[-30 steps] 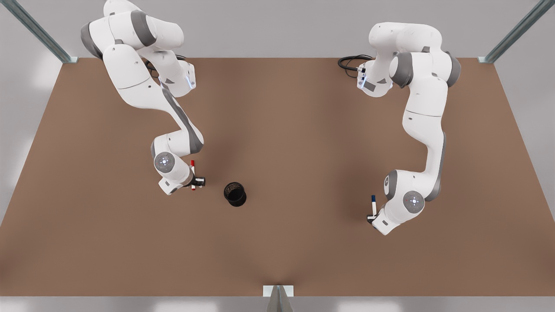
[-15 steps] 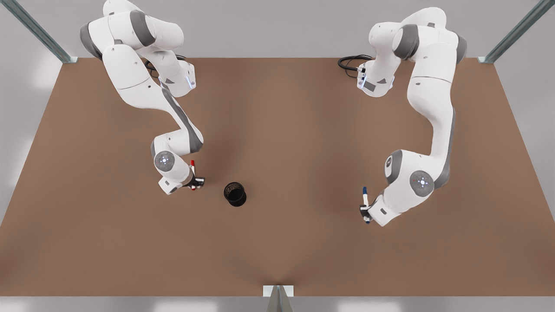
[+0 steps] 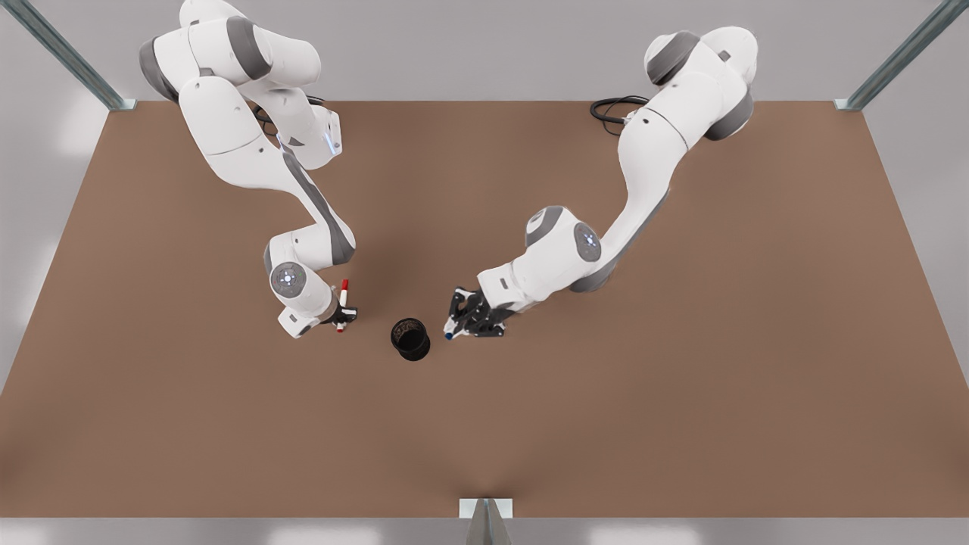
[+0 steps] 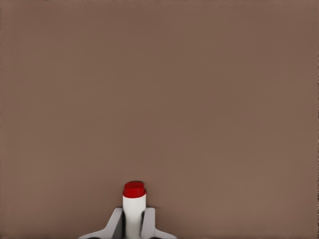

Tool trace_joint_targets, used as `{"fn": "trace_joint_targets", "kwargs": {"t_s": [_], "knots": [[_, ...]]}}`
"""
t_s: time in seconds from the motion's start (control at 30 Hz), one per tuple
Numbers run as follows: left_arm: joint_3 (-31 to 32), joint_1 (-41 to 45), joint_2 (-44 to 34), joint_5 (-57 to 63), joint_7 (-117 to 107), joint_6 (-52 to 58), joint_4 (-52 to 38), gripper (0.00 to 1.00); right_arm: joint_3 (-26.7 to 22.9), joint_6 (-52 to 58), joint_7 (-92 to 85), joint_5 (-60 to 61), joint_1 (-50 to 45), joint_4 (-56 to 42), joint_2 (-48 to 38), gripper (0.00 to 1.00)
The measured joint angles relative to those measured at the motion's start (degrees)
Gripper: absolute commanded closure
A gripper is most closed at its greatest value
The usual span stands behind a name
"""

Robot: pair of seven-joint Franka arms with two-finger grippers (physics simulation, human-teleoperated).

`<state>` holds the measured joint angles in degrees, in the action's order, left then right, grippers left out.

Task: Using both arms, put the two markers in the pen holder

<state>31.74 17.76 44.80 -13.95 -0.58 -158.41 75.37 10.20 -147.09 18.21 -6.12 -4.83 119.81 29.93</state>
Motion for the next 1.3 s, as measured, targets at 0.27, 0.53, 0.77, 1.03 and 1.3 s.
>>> {"fn": "trace_joint_targets", "kwargs": {"t_s": [0.27, 0.53, 0.77, 1.03, 1.3], "knots": [[0.22, 7.05, 10.12, 4.09, 4.59, -25.45, -5.77, 0.79, -0.17, 2.83, -1.32, 0.28, 0.82, -5.24, -9.29, 0.75], [-0.19, 10.19, 16.83, 6.71, 7.77, -37.35, -8.35, 0.79, 0.43, 5.15, -2.19, 0.39, 0.69, -9.85, -11.08, 0.75], [-0.39, 11.97, 21.13, 7.28, 9.63, -40.33, -8.86, 0.79, 0.62, -1.6, -2.7, 0.32, 0.7, -10.15, -9.8, 0.74], [-2.92, 12.04, 21.54, 10.52, 10.35, -40.58, -8.71, 0.0, 0.82, -8.63, -3.2, 0.18, 0.59, -10.23, -9.47, 0.74], [9.77, -35.75, -3.89, 22.74, 8.45, 17.52, -7.39, 0.0, 4.15, -19.66, -3.2, 0.0, -6.2, -18.21, -8.65, 0.74]]}}
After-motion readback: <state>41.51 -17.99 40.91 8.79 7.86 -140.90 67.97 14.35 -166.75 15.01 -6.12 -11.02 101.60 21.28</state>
